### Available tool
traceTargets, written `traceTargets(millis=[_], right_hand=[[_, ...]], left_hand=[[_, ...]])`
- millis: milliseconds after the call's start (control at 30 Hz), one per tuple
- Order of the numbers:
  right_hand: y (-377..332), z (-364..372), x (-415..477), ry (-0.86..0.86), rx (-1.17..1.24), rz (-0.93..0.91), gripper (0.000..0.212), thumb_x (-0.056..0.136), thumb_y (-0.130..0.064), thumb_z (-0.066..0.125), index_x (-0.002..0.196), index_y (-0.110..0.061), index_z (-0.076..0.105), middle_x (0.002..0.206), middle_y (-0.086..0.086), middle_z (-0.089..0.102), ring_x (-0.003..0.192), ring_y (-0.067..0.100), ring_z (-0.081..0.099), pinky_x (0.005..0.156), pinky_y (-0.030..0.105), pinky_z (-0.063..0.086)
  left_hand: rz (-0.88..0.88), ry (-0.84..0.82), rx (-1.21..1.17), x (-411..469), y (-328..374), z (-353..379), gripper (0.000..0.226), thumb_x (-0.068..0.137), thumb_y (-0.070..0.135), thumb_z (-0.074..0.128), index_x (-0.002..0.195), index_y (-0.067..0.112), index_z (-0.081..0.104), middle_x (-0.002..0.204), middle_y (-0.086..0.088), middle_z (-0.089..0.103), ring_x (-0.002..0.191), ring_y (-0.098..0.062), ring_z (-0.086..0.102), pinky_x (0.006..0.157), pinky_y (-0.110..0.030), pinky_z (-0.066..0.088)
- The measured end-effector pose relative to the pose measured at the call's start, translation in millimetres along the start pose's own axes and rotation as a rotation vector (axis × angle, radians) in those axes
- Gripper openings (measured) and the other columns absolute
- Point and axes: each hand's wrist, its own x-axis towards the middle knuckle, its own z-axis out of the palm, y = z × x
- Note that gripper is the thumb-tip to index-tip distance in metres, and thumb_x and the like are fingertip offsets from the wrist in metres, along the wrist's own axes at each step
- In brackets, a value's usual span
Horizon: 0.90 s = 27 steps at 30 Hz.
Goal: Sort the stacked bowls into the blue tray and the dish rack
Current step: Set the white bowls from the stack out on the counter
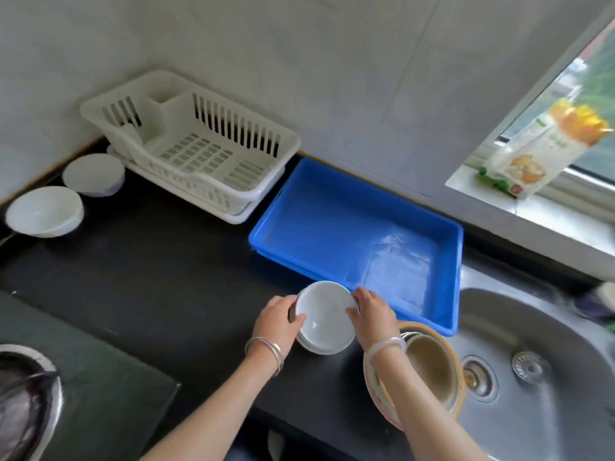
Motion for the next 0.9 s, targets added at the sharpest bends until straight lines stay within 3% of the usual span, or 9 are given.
traceTargets(millis=[200,267,367,500,633,900], right_hand=[[-10,1,-1,0.097,-0.081,-0.004,0.012,0.093,-0.011,0.042,0.104,-0.009,0.047,0.102,0.012,0.063,0.090,0.033,0.062,0.062,0.028,0.034],[-10,-2,-3,0.115,-0.080,-0.001,0.011,0.092,-0.009,0.042,0.103,-0.011,0.044,0.095,0.014,0.065,0.084,0.035,0.062,0.059,0.028,0.033],[-6,-10,-7,0.136,-0.037,0.004,0.013,0.092,-0.010,0.041,0.104,-0.010,0.044,0.093,0.016,0.065,0.084,0.036,0.060,0.061,0.029,0.035],[5,-30,-11,0.204,0.062,0.032,0.015,0.093,-0.013,0.043,0.106,-0.010,0.049,0.096,0.018,0.066,0.077,0.033,0.050,0.063,0.031,0.031],[15,-43,-16,0.233,0.153,0.075,0.012,0.094,-0.016,0.047,0.104,-0.012,0.051,0.094,0.015,0.067,0.070,0.026,0.042,0.063,0.027,0.029],[27,-50,-22,0.226,0.278,0.133,0.013,0.092,-0.018,0.051,0.103,-0.013,0.055,0.096,0.011,0.067,0.073,0.023,0.049,0.065,0.025,0.034]], left_hand=[[0.002,0.033,0.006,-1,-1,2,0.038,0.091,0.032,0.052,0.127,0.021,0.053,0.118,0.003,0.054,0.090,-0.012,0.056,0.081,-0.025,0.048],[-0.007,0.034,-0.027,-2,0,2,0.035,0.093,0.032,0.046,0.125,0.020,0.055,0.118,0.002,0.055,0.091,-0.014,0.058,0.085,-0.029,0.051],[-0.026,0.026,-0.048,-2,0,1,0.034,0.096,0.029,0.038,0.122,0.020,0.057,0.118,0.001,0.054,0.095,-0.016,0.060,0.090,-0.036,0.053],[-0.037,0.013,-0.007,2,5,2,0.036,0.093,0.031,0.047,0.125,0.018,0.055,0.120,0.000,0.053,0.103,-0.016,0.057,0.092,-0.030,0.049],[-0.045,0.017,0.032,8,13,4,0.034,0.087,0.023,0.059,0.120,0.019,0.056,0.119,-0.001,0.051,0.102,-0.017,0.055,0.088,-0.028,0.045],[-0.038,0.158,0.063,7,26,6,0.024,0.086,0.012,0.053,0.108,0.021,0.060,0.104,0.002,0.063,0.089,-0.016,0.059,0.070,-0.027,0.048]])
